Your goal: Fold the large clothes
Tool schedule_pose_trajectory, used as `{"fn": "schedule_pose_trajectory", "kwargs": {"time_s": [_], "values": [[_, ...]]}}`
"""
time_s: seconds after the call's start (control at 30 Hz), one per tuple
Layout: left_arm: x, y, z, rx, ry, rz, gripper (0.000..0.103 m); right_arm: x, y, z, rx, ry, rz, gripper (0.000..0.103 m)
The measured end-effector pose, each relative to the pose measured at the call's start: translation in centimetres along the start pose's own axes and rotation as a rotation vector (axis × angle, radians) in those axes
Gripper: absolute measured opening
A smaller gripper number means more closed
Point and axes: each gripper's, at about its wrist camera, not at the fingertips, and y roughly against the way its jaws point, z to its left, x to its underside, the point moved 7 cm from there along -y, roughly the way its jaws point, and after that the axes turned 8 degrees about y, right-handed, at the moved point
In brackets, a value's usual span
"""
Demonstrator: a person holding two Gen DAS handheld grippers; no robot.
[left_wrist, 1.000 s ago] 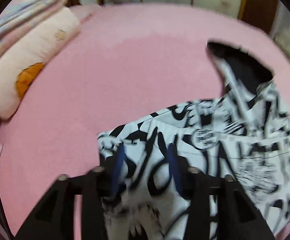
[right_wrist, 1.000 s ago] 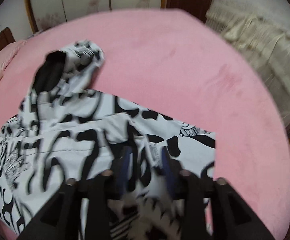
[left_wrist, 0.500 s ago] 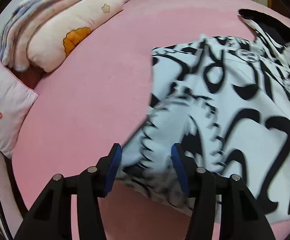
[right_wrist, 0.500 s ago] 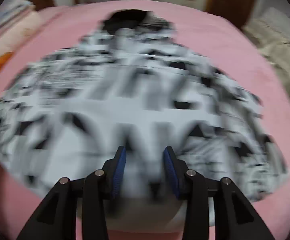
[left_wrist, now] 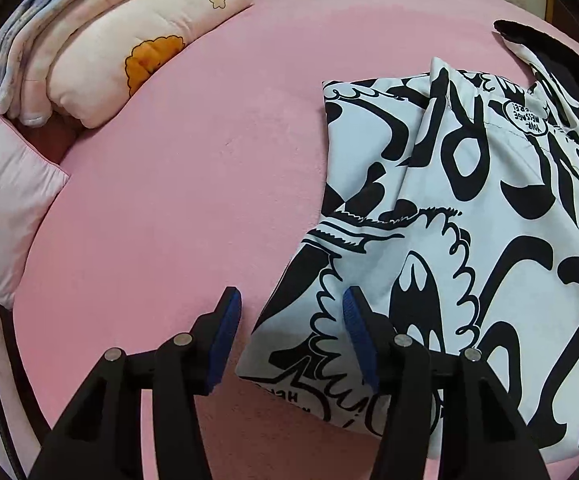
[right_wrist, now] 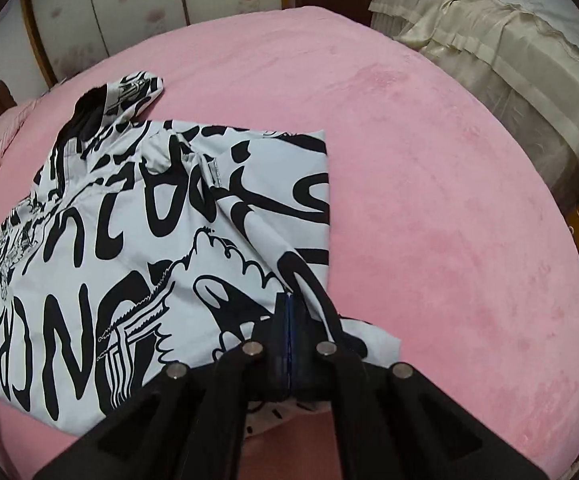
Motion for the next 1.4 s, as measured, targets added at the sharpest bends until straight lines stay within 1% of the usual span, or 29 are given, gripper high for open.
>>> {"fn": "schedule_pose_trajectory", "kwargs": {"time_s": [0.13,0.2,0.27,0.3,0.37,0.43,0.5,0.6,0.67,0.73,0.77,0.8,0.9,0.97,1.0,1.03,1.1,1.17,1.27,1.33,1.4], "values": [[-0.3,-0.2,0.3,0.016,0.016,0.008,0.053,0.1,-0.7,-0.6,-0.023,-0.056,-0.006,0.0],[-0.3,-0.1,0.2,0.015,0.021,0.01,0.053,-0.3,0.1,-0.6,-0.028,-0.079,-0.011,0.0],[-0.4,-0.2,0.4,0.019,0.027,0.014,0.053,-0.9,1.2,-0.5,-0.031,-0.085,-0.046,0.0],[-0.4,-0.3,0.5,0.025,0.036,0.017,0.054,-0.9,1.4,-0.7,-0.01,-0.08,-0.053,0.0],[-0.4,-0.5,0.7,0.028,0.049,0.019,0.056,-0.2,0.2,-1.2,0.022,-0.069,-0.017,0.0],[-0.4,-0.8,1.0,0.017,0.052,0.014,0.063,0.4,-1.1,-1.4,0.025,-0.06,0.016,0.0],[-0.4,-1.1,1.1,0.025,0.049,0.014,0.065,0.8,-2.0,-1.3,0.042,-0.044,0.029,0.0],[-0.3,-1.8,1.4,0.037,0.04,0.017,0.071,1.3,-3.6,-2.1,0.02,-0.124,0.064,0.0],[-0.4,-2.0,1.7,0.039,0.043,0.027,0.075,1.2,-4.0,-2.1,0.031,-0.135,0.076,0.0],[-0.7,-1.9,1.8,0.046,0.046,0.044,0.076,0.9,-3.9,-1.7,0.052,-0.113,0.09,0.0],[-0.8,-2.0,1.9,0.05,0.045,0.053,0.076,0.7,-3.7,-1.5,0.049,-0.105,0.099,0.0],[-1.0,-2.0,2.1,0.054,0.043,0.065,0.076,0.5,-3.4,-1.3,0.043,-0.102,0.103,0.003],[-1.8,-1.5,2.3,0.058,0.02,0.104,0.076,0.1,-2.3,-1.0,0.009,-0.111,0.133,0.003],[-2.7,-0.1,2.7,0.074,0.005,0.113,0.076,-0.2,-1.5,-0.8,-0.018,-0.133,0.164,0.008],[-3.1,0.5,2.7,0.082,0.003,0.109,0.076,-0.5,-0.9,-0.6,-0.036,-0.144,0.174,0.012],[-3.9,1.7,2.9,0.093,-0.002,0.101,0.076,-0.9,-0.2,-0.4,-0.045,-0.145,0.177,0.015],[-5.2,3.4,2.7,0.115,-0.014,0.089,0.076,-2.2,1.3,0.5,-0.062,-0.117,0.17,0.015],[-7.5,5.3,2.1,0.144,-0.039,0.069,0.076,-4.2,2.6,1.8,-0.086,-0.072,0.158,0.016],[-10.8,7.3,0.0,0.178,-0.086,0.043,0.076,-8.0,4.0,4.0,-0.137,-0.01,0.132,0.019],[-13.5,8.7,-2.2,0.219,-0.109,0.03,0.076,-11.4,4.9,5.3,-0.169,0.023,0.096,0.029],[-16.3,10.3,-4.5,0.267,-0.117,0.01,0.076,-14.6,5.4,6.6,-0.189,0.055,0.059,0.031]]}}
